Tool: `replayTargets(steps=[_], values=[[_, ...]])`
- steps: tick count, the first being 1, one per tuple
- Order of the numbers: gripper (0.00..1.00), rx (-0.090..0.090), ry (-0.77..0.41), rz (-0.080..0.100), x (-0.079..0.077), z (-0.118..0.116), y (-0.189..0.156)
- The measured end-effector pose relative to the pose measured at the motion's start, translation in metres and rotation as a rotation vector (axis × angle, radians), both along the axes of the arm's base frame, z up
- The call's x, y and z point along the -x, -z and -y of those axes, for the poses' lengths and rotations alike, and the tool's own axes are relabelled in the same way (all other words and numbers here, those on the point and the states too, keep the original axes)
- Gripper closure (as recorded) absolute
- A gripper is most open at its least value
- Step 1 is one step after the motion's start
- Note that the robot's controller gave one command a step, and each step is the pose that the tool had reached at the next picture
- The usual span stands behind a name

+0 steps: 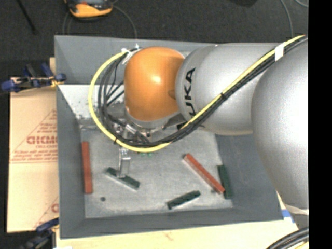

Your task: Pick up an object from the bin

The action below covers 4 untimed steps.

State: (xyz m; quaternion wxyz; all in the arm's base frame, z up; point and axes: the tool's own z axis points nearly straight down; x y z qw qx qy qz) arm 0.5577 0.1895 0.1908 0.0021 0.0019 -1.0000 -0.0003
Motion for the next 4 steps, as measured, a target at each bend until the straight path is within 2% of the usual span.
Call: replayTargets(steps=[1,2,3,4], values=[[0.00,-0.001,0.004,0.007,-0.002,0.001,-0.004],[0.00,-0.004,0.006,0.015,0.002,0.004,0.037],[0.00,0.001,-0.061,0.003,0.016,0.033,0.070],[0.00,-0.001,-0.017,0.008,-0.004,0.062,0.084]])
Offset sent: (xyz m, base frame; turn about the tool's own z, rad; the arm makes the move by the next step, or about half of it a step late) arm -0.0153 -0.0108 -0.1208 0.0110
